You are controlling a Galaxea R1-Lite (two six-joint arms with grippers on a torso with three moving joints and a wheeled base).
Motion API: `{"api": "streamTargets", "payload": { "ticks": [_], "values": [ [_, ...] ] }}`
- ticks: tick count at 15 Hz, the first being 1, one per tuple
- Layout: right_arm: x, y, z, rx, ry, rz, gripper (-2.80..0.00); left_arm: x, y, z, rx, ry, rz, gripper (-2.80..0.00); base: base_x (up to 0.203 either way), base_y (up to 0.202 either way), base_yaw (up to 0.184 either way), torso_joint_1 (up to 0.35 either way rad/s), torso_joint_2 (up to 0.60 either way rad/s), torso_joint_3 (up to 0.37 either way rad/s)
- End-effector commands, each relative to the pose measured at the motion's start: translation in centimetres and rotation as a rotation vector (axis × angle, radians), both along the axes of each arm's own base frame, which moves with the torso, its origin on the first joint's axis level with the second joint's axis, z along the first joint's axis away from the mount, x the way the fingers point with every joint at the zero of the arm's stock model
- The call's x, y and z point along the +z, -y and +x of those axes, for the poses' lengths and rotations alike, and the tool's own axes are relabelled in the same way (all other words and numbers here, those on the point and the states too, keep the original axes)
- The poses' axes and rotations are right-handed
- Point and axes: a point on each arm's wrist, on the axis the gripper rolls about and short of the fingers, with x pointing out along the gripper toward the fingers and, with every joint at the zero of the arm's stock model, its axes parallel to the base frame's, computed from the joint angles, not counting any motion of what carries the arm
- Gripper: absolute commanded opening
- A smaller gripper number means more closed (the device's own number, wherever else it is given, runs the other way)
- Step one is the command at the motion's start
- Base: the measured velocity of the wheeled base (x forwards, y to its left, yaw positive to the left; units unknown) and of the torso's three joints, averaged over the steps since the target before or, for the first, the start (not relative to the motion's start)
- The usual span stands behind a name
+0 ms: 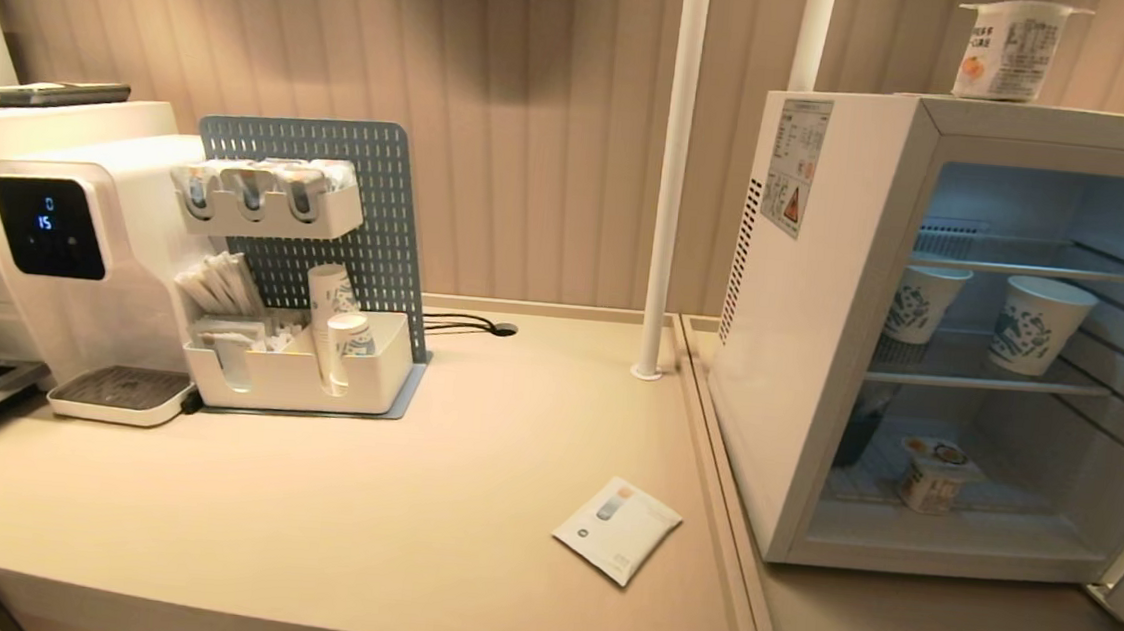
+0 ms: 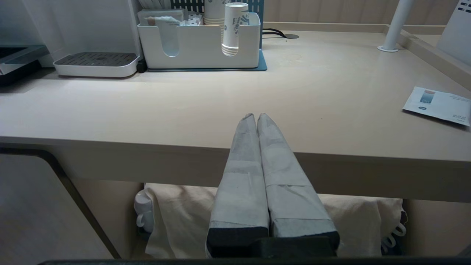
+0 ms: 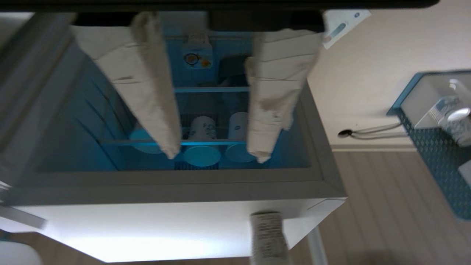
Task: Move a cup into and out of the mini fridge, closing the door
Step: Take the yoghurt out of the freezer
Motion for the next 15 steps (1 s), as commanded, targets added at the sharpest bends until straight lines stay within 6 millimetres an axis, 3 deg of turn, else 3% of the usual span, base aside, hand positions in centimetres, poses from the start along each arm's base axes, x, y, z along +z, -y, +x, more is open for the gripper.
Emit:
{"api": "streamTargets", "payload": {
  "ticks": [1, 8, 15],
  "values": [
    [-0.8, 0.6, -3.7, -0.108, 0.045, 0.041, -2.80, 0.0, 0.0, 0.0, 0.001, -0.001, 0.000, -2.80, 0.000, 0.000, 0.000, 0.000, 0.00, 0.000],
    [-7.3, 2.2, -9.9, -0.273, 0.048, 0.042, -2.80, 0.0, 0.0, 0.0, 0.001, -0.002, 0.001, -2.80, 0.000, 0.000, 0.000, 0.000, 0.00, 0.000],
    [-15.0, 2.6, -14.1, -0.414, 0.085, 0.044, -2.80, 0.0, 0.0, 0.0, 0.001, -0.001, 0.003, -2.80, 0.000, 0.000, 0.000, 0.000, 0.00, 0.000]
  ]
}}
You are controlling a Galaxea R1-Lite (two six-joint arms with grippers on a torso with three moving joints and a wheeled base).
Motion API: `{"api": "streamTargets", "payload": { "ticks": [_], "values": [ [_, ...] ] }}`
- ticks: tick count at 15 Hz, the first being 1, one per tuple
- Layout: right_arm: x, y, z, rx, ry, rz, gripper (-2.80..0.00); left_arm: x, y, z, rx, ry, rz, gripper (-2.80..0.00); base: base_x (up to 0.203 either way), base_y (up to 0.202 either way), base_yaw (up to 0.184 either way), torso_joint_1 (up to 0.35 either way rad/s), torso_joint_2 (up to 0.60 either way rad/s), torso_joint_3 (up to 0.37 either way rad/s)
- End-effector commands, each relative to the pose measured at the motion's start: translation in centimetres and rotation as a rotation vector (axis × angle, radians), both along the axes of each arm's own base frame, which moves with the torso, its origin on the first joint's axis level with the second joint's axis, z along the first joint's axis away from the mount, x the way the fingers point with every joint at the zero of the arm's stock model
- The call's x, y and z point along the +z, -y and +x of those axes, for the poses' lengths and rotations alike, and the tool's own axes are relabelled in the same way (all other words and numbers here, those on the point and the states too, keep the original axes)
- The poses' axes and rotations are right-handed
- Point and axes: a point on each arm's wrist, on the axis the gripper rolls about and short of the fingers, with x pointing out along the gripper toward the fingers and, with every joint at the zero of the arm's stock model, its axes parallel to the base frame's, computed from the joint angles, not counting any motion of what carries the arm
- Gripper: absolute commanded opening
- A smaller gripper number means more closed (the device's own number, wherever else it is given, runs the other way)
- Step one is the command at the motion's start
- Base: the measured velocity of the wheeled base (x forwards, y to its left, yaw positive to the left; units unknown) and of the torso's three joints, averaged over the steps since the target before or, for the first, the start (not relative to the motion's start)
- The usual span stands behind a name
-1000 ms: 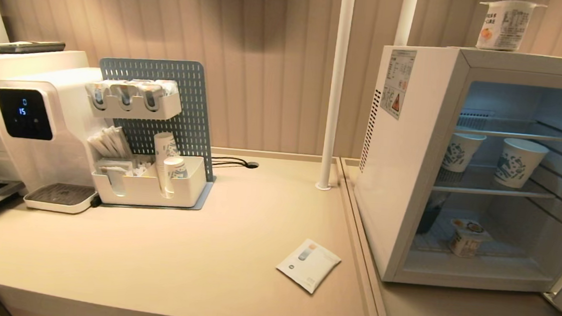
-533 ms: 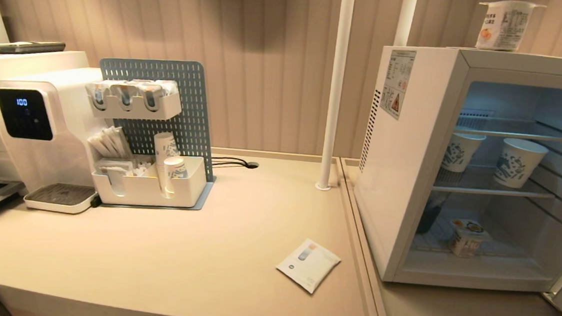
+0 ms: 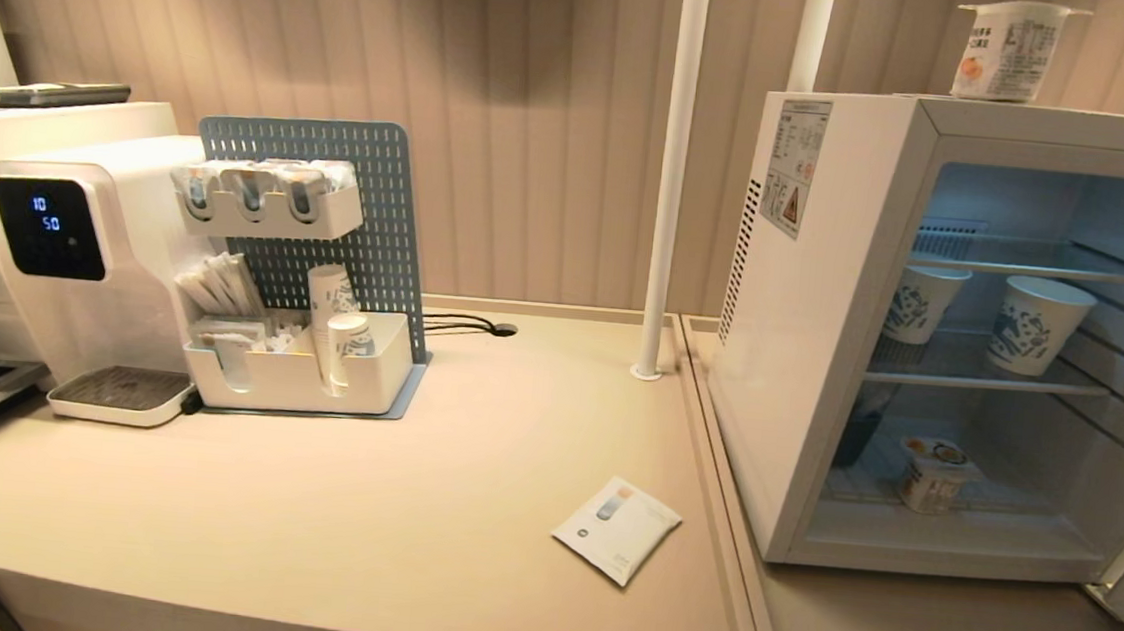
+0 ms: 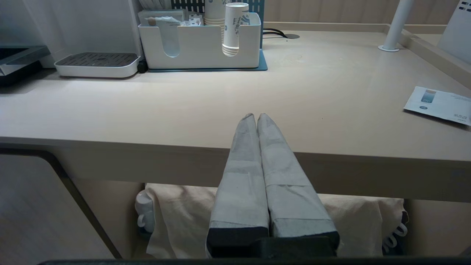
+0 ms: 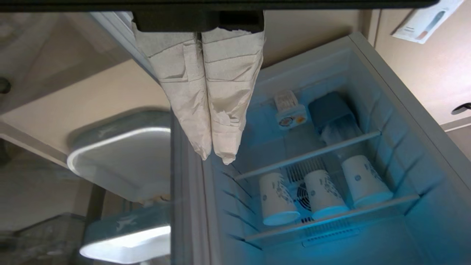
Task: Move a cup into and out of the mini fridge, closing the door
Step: Take the yoghurt out of the freezer
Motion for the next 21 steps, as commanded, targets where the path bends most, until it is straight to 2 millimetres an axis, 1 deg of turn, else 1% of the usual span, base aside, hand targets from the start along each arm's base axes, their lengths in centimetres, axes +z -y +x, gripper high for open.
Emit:
{"api": "streamTargets", "payload": {
  "ticks": [1, 2, 4, 6, 7, 8, 10, 12, 16, 17, 19, 21],
  "values": [
    [-3.4, 0.1, -2.5, -0.032, 0.052, 0.002, -2.80, 0.0, 0.0, 0.0, 0.000, -0.001, -0.001, -2.80, 0.000, 0.000, 0.000, 0.000, 0.00, 0.000],
    [-4.7, -0.1, -2.7, -0.052, 0.046, 0.000, -2.80, -0.1, 0.0, 0.0, 0.000, -0.002, -0.001, -2.80, 0.000, 0.000, 0.000, 0.000, 0.00, 0.000],
    [-6.8, -0.4, -2.9, -0.017, 0.043, 0.000, -2.80, -0.1, 0.0, 0.0, 0.000, -0.002, -0.001, -2.80, 0.000, 0.000, 0.000, 0.000, 0.00, 0.000],
    [-9.0, -0.5, -3.2, 0.028, 0.095, -0.015, -2.80, 0.0, 0.0, 0.0, 0.000, -0.001, -0.001, -2.80, 0.000, 0.000, 0.000, 0.000, 0.00, 0.000],
    [-10.2, -0.6, -3.4, 0.080, 0.142, -0.054, -2.80, 0.0, 0.0, 0.0, 0.000, -0.001, 0.001, -2.80, 0.000, 0.000, 0.000, 0.000, 0.00, 0.000],
    [-11.5, -0.6, -3.1, 0.119, 0.162, -0.092, -2.80, 0.0, 0.0, 0.0, 0.000, -0.001, 0.002, -2.80, 0.000, 0.000, 0.000, 0.000, 0.00, 0.000],
    [-13.3, -0.8, -1.8, 0.189, 0.177, -0.148, -2.80, 0.0, 0.0, 0.0, 0.000, -0.001, 0.001, -2.80, 0.000, 0.000, 0.000, 0.000, 0.00, 0.000],
    [-16.0, -1.0, -0.6, 0.282, 0.107, -0.189, -2.80, 0.0, 0.0, 0.0, 0.000, -0.001, 0.001, -2.80, 0.000, 0.000, 0.000, 0.000, 0.00, 0.000],
    [-17.3, -1.3, -0.4, 0.417, 0.006, -0.184, -2.80, -0.1, 0.0, 0.0, 0.000, -0.002, -0.002, -2.80, 0.000, 0.000, 0.000, 0.000, 0.00, 0.000],
    [-17.2, -1.3, -0.4, 0.419, 0.007, -0.179, -2.80, -0.1, 0.0, 0.0, 0.000, -0.001, -0.002, -2.80, 0.000, 0.000, 0.000, 0.000, 0.00, 0.000],
    [-18.0, -1.3, -0.5, 0.434, -0.078, -0.157, -2.80, 0.0, 0.0, 0.0, 0.000, -0.001, -0.002, -2.80, 0.000, 0.000, 0.000, 0.000, 0.00, 0.000],
    [-17.8, -1.3, -0.5, 0.430, -0.053, -0.144, -2.80, 0.0, 0.0, 0.0, 0.000, -0.001, -0.002, -2.80, 0.000, 0.000, 0.000, 0.000, 0.00, 0.000]
  ]
}}
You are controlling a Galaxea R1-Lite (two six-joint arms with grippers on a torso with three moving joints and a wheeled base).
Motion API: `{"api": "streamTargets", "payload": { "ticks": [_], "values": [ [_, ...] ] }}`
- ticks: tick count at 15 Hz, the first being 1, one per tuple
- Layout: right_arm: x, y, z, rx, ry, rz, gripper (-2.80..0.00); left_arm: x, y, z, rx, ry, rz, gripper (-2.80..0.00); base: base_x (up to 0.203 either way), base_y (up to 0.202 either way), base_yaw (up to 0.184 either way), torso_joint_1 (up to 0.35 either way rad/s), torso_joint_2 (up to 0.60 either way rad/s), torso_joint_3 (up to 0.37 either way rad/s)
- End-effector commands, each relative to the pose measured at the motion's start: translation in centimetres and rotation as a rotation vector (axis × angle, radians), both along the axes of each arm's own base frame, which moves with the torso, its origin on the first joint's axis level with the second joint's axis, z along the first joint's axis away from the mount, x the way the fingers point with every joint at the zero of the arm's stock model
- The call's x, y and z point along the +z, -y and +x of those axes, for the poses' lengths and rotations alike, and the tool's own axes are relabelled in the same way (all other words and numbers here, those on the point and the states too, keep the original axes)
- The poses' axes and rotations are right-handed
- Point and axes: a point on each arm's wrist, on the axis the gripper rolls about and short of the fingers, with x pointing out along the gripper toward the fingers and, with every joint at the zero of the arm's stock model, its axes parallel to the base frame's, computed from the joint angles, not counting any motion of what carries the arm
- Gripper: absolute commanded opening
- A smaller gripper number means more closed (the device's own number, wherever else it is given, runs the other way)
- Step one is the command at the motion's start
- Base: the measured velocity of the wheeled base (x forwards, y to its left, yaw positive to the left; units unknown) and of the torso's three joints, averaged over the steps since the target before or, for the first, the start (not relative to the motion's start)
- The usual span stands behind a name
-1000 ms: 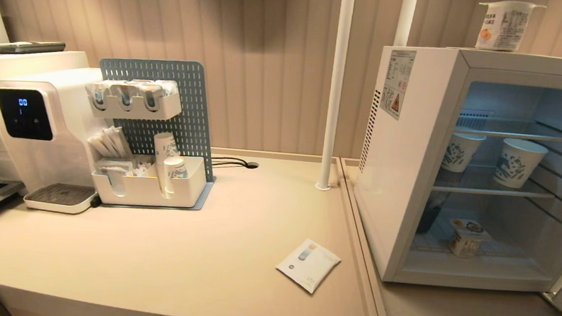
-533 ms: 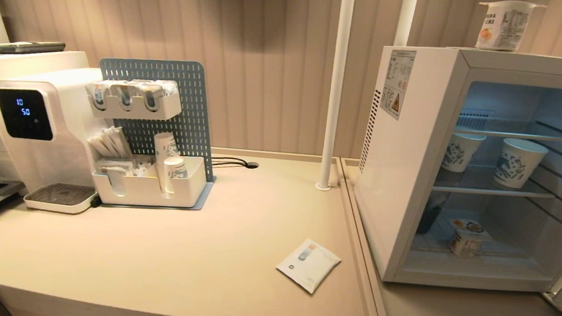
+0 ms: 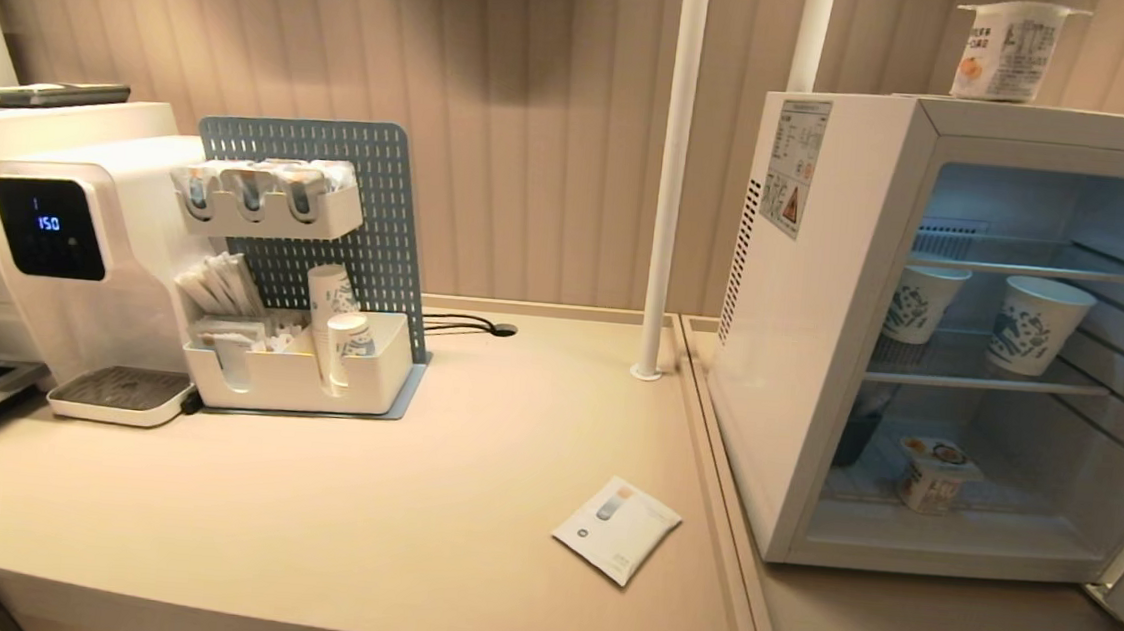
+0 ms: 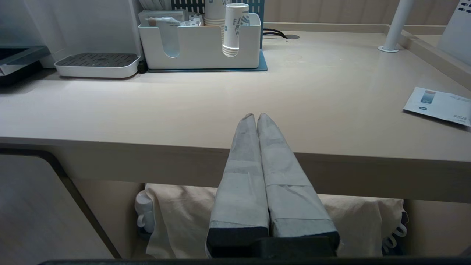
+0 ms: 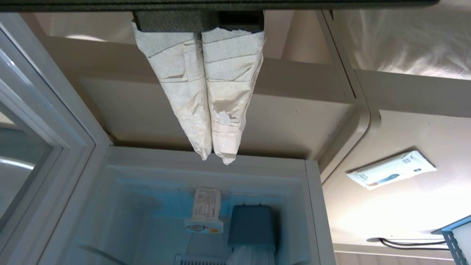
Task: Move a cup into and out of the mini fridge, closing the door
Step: Take the yoghurt out of the freezer
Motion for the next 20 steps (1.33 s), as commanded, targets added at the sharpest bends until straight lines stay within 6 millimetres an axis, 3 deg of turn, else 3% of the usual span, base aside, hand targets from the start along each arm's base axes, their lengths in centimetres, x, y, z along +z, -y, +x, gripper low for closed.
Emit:
{"api": "streamTargets", "payload": {
  "ticks": [1, 20],
  "values": [
    [0.13, 0.00, 0.07, 0.000, 0.034, 0.021, -2.80, -0.04, 0.00, 0.01, 0.000, -0.001, 0.000, -2.80, 0.000, 0.000, 0.000, 0.000, 0.00, 0.000],
    [0.16, 0.01, 0.20, -0.011, -0.056, 0.055, -2.80, -0.04, 0.00, 0.01, 0.000, -0.001, 0.000, -2.80, 0.000, 0.000, 0.000, 0.000, 0.00, 0.000]
  ]
}}
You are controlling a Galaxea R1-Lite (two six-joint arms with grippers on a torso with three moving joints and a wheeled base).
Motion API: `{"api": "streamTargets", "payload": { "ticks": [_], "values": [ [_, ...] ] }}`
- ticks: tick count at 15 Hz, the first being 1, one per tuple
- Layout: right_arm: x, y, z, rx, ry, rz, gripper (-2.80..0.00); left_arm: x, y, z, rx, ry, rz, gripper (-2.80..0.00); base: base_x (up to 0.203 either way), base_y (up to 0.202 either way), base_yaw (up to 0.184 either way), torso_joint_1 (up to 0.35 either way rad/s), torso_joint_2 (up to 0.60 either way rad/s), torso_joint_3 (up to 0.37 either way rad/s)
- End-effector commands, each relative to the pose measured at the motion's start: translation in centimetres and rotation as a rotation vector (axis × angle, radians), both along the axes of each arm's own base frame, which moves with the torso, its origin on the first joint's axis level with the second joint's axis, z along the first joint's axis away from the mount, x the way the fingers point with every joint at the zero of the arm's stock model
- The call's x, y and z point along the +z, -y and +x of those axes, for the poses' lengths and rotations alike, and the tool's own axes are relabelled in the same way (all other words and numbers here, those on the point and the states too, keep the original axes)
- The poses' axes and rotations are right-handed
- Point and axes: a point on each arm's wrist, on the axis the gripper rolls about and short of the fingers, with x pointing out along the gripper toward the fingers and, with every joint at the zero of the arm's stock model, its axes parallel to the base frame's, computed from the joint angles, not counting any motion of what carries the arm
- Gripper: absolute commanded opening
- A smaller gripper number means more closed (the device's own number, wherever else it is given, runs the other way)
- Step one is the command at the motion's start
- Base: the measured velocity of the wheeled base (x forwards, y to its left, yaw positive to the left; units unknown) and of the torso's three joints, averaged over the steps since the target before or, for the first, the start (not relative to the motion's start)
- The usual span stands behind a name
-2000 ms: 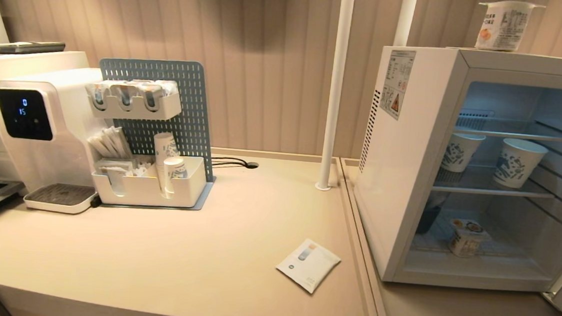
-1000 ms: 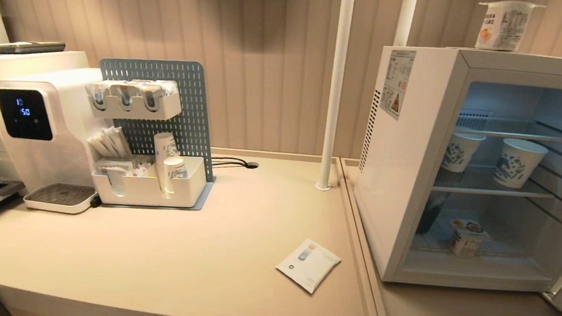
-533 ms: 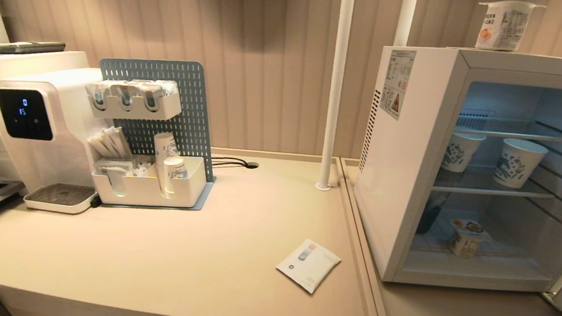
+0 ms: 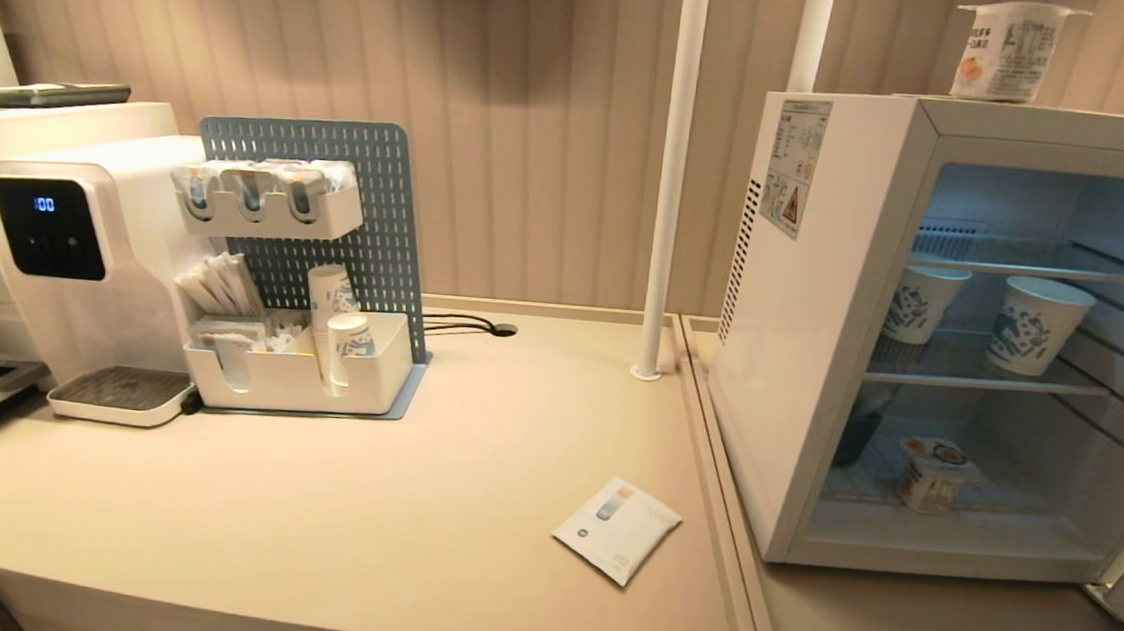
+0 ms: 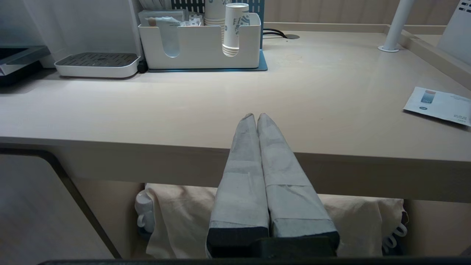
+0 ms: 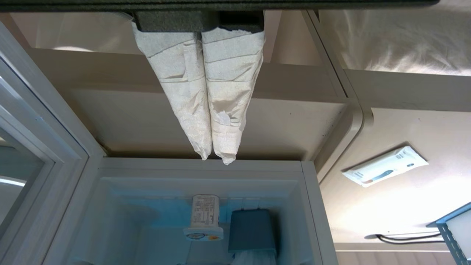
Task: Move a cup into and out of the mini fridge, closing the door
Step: Take the yoghurt out of the freezer
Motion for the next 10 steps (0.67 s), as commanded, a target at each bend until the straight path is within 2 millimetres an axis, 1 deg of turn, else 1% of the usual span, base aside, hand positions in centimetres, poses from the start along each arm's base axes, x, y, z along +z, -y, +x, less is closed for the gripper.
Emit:
{"api": "streamTargets", "payload": {
  "ticks": [1, 6, 10],
  "values": [
    [0.2, 0.0, 0.5, 0.000, -0.064, -0.001, -2.80, 0.0, 0.0, 0.0, -0.001, -0.001, -0.001, -2.80, 0.000, 0.000, 0.000, 0.000, 0.00, 0.000],
    [0.3, 0.0, 1.2, 0.002, -0.162, -0.001, -2.80, -0.1, 0.0, 0.0, 0.000, -0.002, -0.001, -2.80, 0.000, 0.000, 0.000, 0.000, 0.00, 0.000],
    [0.4, 0.0, 3.0, 0.010, -0.388, -0.003, -2.80, 0.0, 0.0, 0.0, 0.000, -0.001, -0.001, -2.80, 0.000, 0.000, 0.000, 0.000, 0.00, 0.000]
  ]
}}
